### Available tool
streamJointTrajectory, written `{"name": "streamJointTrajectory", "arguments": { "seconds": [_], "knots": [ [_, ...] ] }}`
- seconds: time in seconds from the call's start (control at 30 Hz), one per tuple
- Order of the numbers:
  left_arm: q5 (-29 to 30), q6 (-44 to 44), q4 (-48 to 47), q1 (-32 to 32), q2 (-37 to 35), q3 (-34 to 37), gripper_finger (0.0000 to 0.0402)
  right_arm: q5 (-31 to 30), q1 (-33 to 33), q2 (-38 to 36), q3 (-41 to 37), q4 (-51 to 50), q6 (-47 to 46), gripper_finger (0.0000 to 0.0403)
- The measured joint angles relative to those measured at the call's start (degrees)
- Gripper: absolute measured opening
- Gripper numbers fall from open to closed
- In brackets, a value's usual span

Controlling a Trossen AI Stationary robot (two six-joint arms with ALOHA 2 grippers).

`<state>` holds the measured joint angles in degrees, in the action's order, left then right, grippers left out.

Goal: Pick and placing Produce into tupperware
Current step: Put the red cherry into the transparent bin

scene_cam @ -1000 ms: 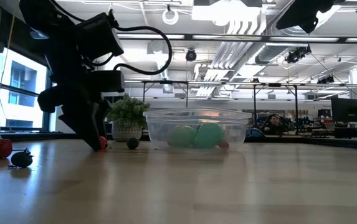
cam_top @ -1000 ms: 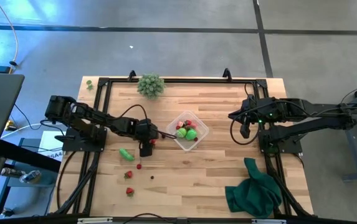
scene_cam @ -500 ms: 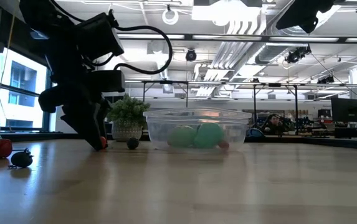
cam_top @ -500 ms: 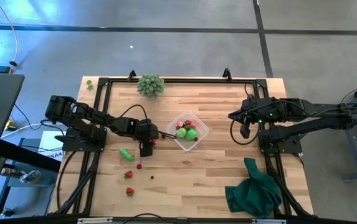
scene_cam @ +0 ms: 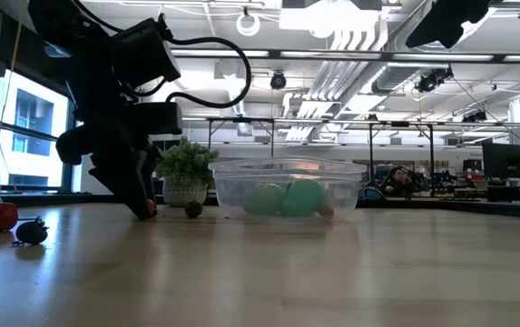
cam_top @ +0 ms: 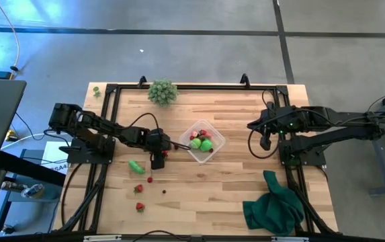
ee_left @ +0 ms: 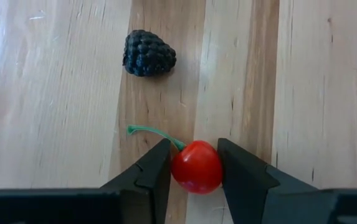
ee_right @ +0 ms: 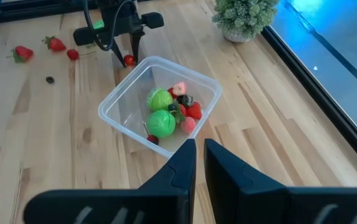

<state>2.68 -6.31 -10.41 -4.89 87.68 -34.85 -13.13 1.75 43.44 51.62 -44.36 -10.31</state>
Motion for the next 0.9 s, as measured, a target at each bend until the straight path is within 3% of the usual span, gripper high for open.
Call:
{"name": "streamJointTrajectory", "arguments": {
  "seconds": [0.43, 0.9],
  "knots": [
    [-2.4, 2.9, -0.6, 0.0, 0.0, -5.1, 0.0113, 0.0, 0.0, 0.0, 0.0, 0.0, -0.1, 0.0025],
    [-2.0, 15.0, -16.5, 0.0, 0.0, -26.6, 0.0113, 0.0, 0.0, 0.0, 0.0, 0.0, -0.1, 0.0025]
  ]
}}
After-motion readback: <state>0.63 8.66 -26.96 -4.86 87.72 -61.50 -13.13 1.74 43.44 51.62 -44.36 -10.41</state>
